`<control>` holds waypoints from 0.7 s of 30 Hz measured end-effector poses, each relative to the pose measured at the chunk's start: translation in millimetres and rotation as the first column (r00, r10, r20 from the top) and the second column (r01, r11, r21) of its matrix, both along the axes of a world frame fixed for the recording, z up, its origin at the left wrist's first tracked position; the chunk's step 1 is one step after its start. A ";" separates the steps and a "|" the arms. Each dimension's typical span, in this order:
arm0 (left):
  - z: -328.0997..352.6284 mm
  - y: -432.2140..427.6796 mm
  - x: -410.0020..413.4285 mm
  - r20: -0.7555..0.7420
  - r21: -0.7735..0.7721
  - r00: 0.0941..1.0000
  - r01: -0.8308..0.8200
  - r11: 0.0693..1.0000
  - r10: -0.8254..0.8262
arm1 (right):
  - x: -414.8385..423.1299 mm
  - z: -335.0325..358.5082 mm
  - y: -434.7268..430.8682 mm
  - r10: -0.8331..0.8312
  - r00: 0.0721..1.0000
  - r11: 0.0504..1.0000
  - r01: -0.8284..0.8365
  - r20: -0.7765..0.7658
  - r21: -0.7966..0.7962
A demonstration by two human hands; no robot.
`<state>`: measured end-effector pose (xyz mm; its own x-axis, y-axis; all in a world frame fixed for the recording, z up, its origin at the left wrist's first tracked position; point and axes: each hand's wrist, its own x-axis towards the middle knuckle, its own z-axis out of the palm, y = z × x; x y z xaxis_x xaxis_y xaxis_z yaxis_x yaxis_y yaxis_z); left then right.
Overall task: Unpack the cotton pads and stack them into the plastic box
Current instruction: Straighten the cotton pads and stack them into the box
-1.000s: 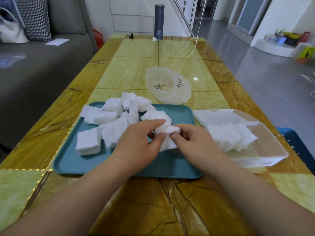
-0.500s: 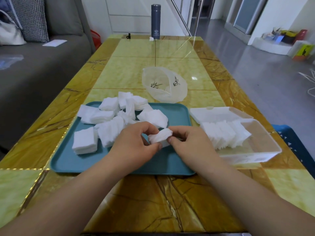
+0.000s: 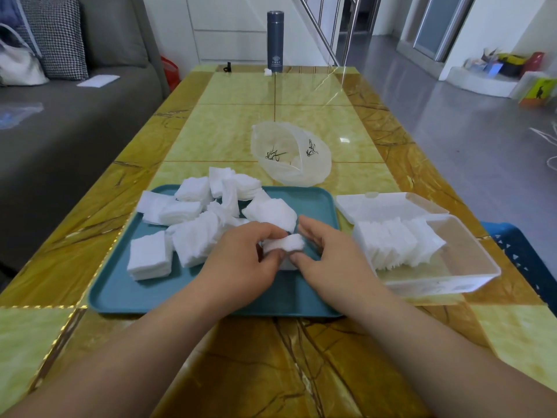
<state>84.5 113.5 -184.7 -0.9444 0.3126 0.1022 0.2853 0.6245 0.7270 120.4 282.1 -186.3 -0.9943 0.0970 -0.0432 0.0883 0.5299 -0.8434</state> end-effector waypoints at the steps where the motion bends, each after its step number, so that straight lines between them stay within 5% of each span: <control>1: -0.6 -0.1 -1.5 0.005 -0.012 1.000 0.014 1.000 -0.014 | -1.3 -1.1 1.1 -0.009 1.000 1.000 0.009 -0.013 -0.001; 5: 3.0 4.7 -15.8 -0.148 -0.061 0.988 -0.054 0.997 0.044 | -1.5 3.8 4.5 -0.098 0.992 0.995 0.100 -0.077 0.011; 8: 11.6 15.8 -34.5 -0.255 -0.256 0.967 -0.084 0.963 0.017 | -0.8 6.0 5.5 -0.159 0.982 0.987 0.159 -0.099 -0.009; 12: 4.3 26.6 -48.8 -0.070 -0.515 0.990 0.066 0.855 -0.119 | -1.4 8.1 6.9 -0.206 0.976 0.976 0.199 -0.077 -0.092; 21: 14.8 -5.0 6.8 -0.013 -0.485 0.997 0.061 0.873 -0.077 | 1.8 6.9 5.2 -0.144 0.989 0.983 0.141 -0.016 -0.116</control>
<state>91.3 108.6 -169.9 -0.9173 0.3951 -0.0496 0.3584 0.8735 0.3294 122.2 287.3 -179.3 -0.9715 0.2340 -0.0377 0.1346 0.4137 -0.9004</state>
